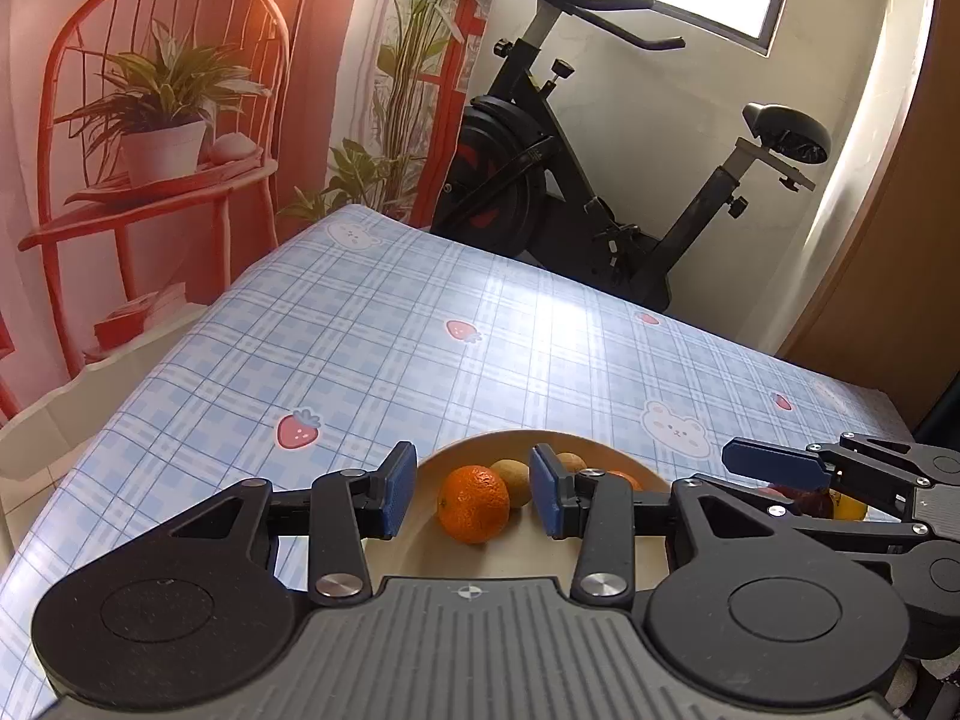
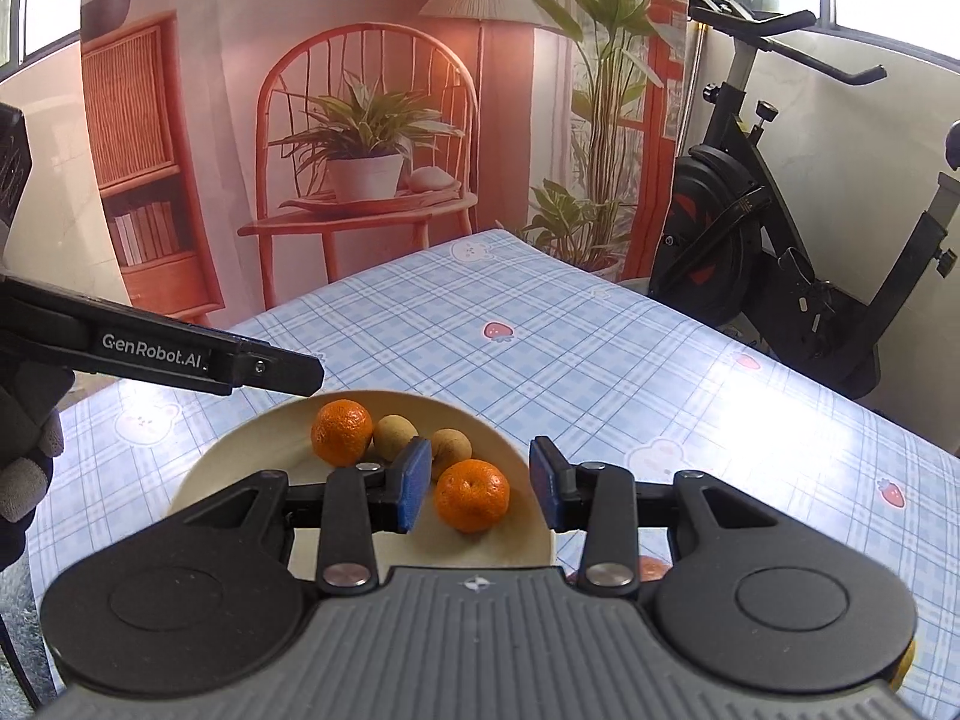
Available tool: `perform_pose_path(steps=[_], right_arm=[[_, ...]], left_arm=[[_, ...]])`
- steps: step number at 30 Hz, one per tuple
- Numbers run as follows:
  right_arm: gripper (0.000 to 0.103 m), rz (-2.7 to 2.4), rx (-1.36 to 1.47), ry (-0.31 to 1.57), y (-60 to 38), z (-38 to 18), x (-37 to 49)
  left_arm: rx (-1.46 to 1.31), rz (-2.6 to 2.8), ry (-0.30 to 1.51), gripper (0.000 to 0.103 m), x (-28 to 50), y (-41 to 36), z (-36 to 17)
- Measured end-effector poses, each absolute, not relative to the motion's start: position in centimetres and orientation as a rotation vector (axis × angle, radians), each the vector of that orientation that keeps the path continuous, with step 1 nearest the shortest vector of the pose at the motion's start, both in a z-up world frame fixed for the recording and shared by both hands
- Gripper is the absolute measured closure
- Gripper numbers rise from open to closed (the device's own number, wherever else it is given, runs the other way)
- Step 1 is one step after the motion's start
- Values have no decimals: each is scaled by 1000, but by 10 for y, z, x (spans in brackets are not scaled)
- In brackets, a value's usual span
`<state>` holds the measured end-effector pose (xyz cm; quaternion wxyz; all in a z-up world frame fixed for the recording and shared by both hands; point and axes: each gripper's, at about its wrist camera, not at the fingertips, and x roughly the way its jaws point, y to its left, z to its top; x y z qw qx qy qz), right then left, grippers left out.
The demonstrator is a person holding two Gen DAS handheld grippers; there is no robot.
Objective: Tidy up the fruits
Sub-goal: 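Open both tools on the plate and withdraw them toward the fruit pile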
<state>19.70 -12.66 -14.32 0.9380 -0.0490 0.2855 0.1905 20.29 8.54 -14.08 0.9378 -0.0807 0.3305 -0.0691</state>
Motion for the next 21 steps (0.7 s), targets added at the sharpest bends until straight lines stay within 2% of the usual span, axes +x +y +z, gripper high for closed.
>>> perform_pose_path(steps=[9,21], right_arm=[[63,315,46,504,-184,-131,144],[63,170,149,444,-249,-139,76]], left_arm=[[-93,-235,607,59,170,31,-121],[-69,-361,627,59,141,-25,-137]])
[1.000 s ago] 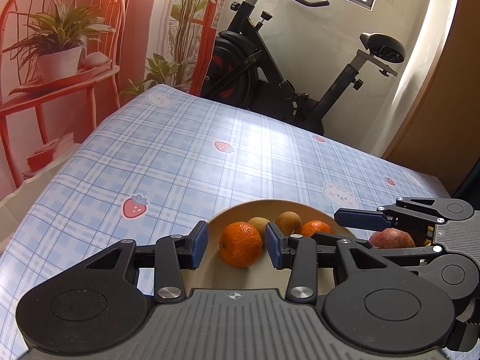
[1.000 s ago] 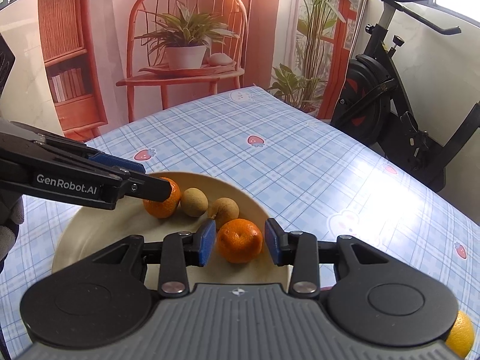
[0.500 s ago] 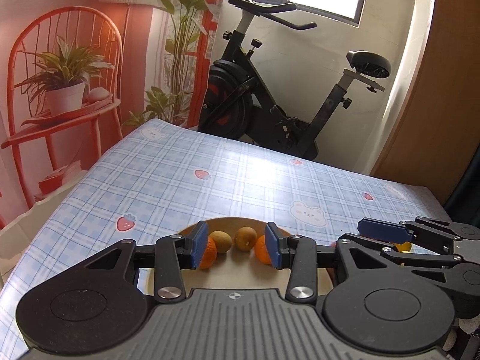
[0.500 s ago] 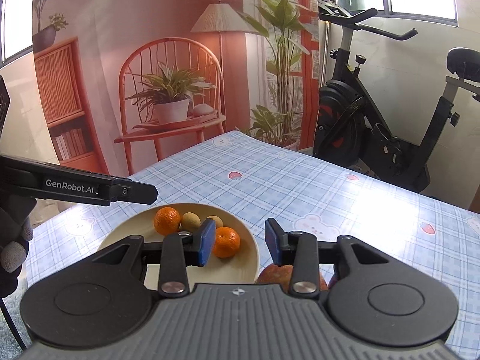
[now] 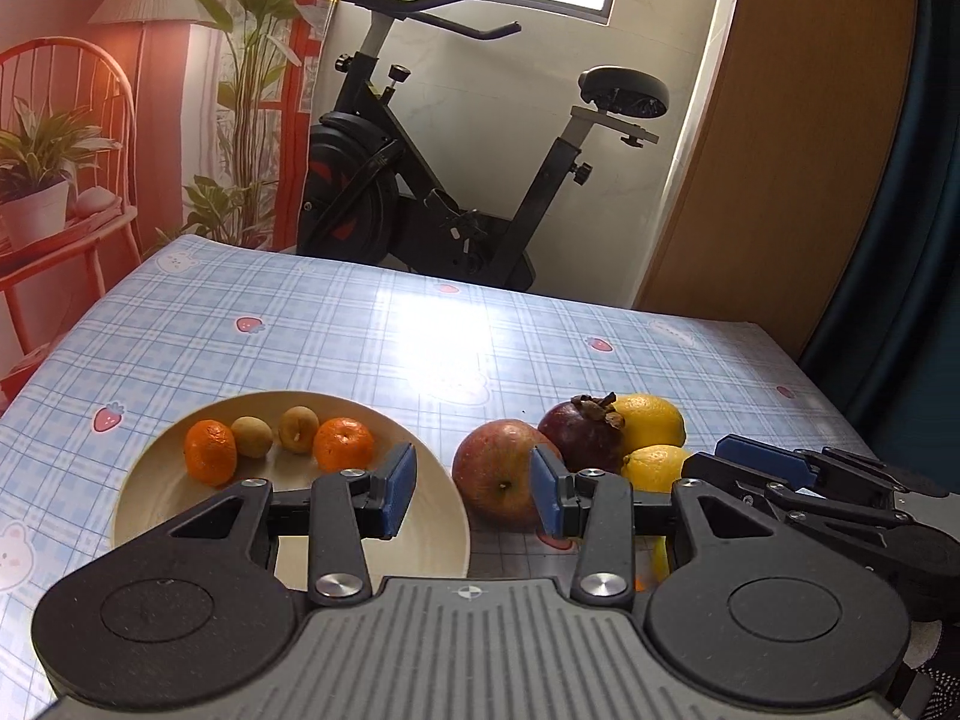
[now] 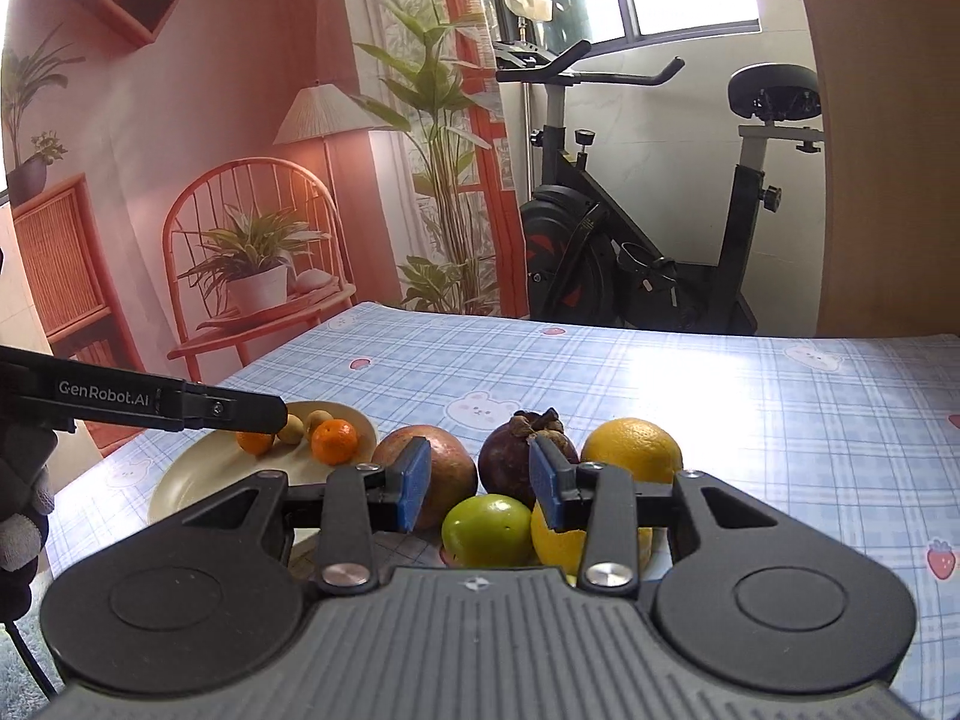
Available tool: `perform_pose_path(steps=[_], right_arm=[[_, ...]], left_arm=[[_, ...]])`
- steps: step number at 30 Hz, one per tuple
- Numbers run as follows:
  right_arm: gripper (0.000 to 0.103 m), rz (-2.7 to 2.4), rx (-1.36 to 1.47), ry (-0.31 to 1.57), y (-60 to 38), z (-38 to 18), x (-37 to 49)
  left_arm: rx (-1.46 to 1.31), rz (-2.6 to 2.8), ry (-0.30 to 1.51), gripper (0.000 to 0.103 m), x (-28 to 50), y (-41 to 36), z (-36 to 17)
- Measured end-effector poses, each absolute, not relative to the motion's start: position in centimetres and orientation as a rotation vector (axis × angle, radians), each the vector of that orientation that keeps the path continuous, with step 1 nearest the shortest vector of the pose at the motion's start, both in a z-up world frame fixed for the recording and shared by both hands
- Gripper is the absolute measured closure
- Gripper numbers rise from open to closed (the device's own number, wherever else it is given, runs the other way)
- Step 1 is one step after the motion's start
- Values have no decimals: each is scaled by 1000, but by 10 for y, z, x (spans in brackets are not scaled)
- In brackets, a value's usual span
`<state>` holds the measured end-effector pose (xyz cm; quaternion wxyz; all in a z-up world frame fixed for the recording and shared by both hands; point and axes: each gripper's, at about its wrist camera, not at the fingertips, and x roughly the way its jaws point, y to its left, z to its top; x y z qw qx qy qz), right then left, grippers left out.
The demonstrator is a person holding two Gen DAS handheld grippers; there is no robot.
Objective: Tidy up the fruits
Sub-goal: 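Open both tools on the plate and withdraw them toward the fruit pile, then grasp a tangerine with the right tool while the left tool grasps another tangerine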
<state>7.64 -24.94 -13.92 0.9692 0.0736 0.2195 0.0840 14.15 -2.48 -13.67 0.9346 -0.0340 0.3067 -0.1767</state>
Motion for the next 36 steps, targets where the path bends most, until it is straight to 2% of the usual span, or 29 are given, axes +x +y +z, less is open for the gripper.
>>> perform_pose_path(steps=[16,26,36], right_arm=[[63,155,167,508,-246,-178,22],[63,224,71,520,-239,-184,29],[63,234,130,558,-246,-190,37]], left_arm=[[-34,-367,661,59,122,-42,-152],[-23,-362,661,59,115,-45,-156],[10,-350,662,59,110,-46,-163]])
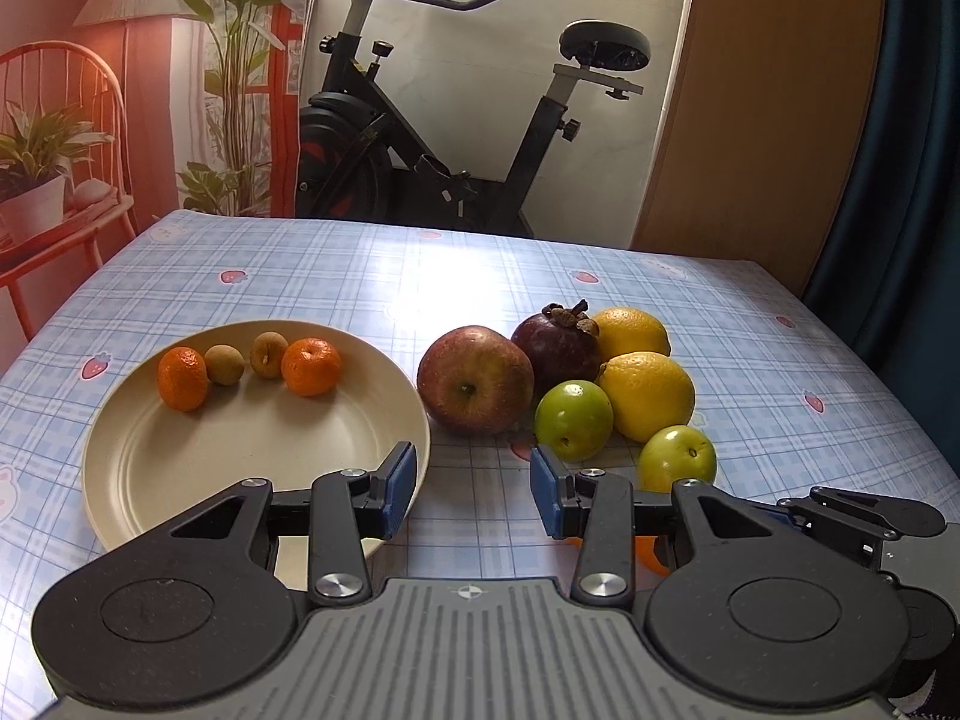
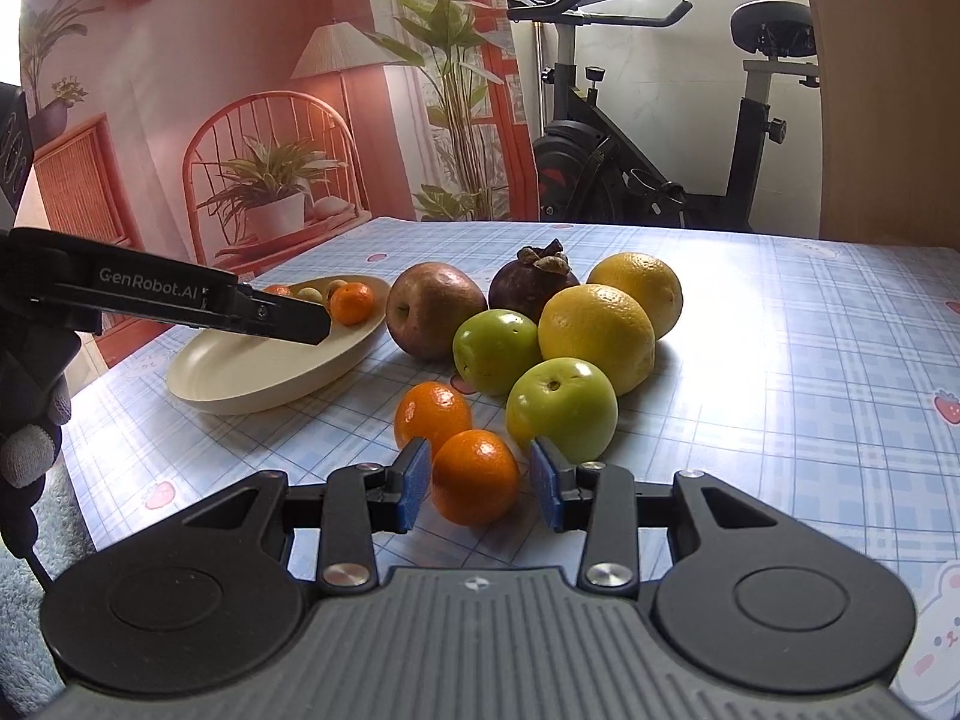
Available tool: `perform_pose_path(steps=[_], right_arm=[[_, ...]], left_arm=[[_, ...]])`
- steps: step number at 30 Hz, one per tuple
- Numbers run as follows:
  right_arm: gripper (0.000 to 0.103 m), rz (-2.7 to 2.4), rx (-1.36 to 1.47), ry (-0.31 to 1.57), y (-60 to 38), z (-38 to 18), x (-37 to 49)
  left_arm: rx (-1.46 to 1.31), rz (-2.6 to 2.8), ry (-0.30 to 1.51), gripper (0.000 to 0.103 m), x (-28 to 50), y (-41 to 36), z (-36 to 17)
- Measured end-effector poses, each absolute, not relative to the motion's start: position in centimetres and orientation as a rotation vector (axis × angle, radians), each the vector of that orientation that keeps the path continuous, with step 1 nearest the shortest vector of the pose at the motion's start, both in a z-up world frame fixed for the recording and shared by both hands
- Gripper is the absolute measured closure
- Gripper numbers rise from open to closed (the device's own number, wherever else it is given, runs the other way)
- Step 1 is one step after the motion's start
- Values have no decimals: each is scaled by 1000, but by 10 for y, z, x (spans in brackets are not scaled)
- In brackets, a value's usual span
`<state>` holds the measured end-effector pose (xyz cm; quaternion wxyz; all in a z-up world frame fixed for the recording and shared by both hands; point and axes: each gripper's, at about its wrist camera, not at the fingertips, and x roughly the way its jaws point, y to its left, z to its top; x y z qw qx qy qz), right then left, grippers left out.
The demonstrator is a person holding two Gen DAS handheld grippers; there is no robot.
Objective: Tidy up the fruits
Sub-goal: 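Grasp a tangerine with the right tool while the left tool grasps another tangerine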
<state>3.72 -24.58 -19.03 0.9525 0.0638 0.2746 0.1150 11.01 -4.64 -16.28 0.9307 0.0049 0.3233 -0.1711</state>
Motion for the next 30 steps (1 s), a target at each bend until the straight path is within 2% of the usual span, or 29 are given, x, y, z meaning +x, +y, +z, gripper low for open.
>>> perform_pose_path(steps=[30], right_arm=[[62,274,143,631,-244,-199,50]], left_arm=[[5,-391,674,59,101,-45,-173]])
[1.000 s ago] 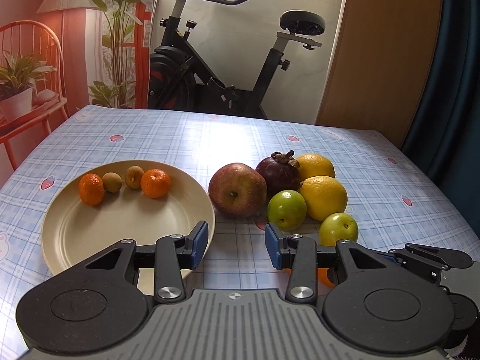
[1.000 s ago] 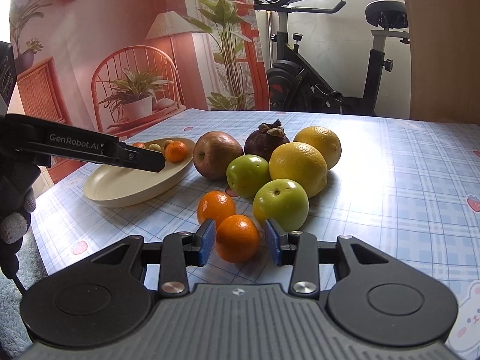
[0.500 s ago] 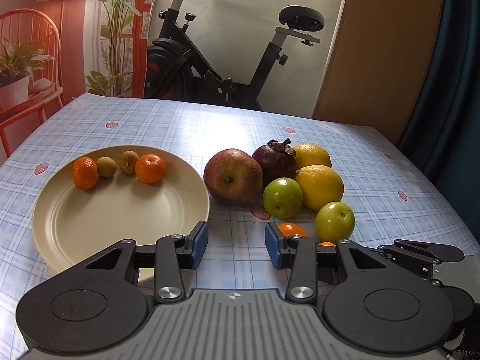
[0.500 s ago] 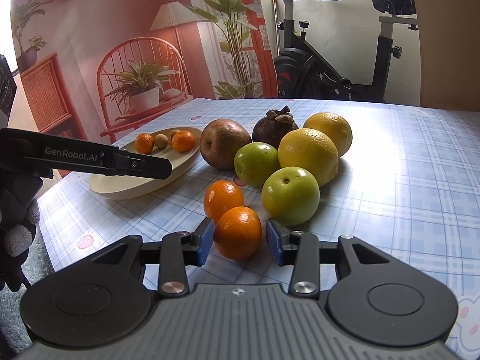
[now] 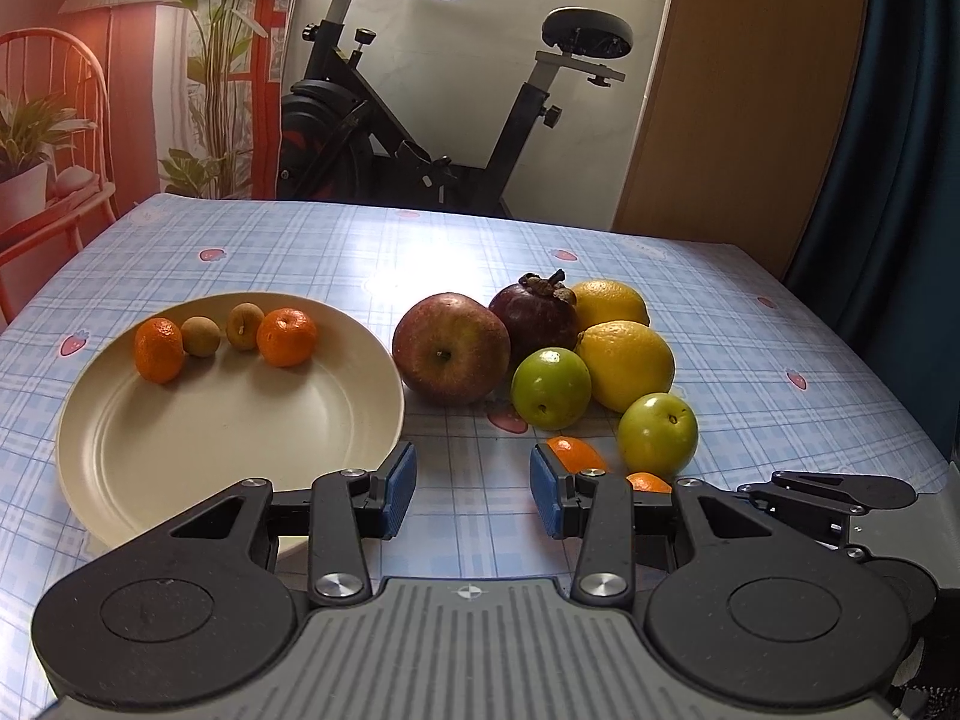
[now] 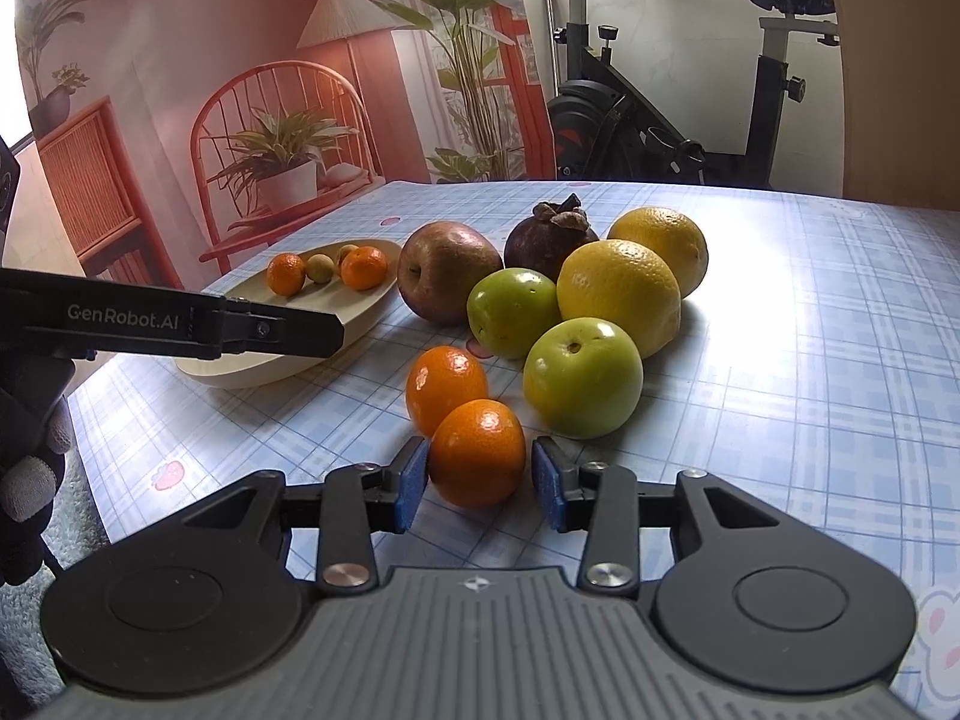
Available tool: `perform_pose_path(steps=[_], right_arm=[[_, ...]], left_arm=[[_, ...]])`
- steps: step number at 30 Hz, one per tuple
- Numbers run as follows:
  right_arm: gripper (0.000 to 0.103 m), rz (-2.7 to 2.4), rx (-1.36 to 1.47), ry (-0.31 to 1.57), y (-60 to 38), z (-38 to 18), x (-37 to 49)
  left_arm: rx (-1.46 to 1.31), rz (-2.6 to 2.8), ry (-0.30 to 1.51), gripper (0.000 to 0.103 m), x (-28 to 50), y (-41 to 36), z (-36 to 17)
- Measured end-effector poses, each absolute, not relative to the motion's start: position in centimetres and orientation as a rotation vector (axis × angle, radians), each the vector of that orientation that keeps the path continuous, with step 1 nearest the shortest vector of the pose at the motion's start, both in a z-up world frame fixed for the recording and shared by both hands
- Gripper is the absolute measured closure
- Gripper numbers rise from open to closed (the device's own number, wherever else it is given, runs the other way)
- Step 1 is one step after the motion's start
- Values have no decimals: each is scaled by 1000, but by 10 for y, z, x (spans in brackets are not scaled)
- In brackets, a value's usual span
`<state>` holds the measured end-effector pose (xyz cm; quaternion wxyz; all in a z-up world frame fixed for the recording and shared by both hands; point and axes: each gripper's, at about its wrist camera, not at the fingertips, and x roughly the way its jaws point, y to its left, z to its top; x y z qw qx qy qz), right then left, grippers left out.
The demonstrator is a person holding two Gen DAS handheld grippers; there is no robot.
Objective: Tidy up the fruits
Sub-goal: 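Grasp a tangerine with the right tool while the left tool grasps another tangerine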
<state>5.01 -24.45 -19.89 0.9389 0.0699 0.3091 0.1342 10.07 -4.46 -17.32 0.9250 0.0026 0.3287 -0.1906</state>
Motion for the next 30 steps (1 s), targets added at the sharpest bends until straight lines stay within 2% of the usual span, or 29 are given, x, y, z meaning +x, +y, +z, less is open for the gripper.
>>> perform_pose_path(steps=[14,30], right_arm=[[65,258,212,529,-258,-195,34],[65,139,307,408,-279,-186,14]], left_arm=[[-11,-378,695,59,104,-44,-175],[-60,-490,819,59,126,-71,-185]])
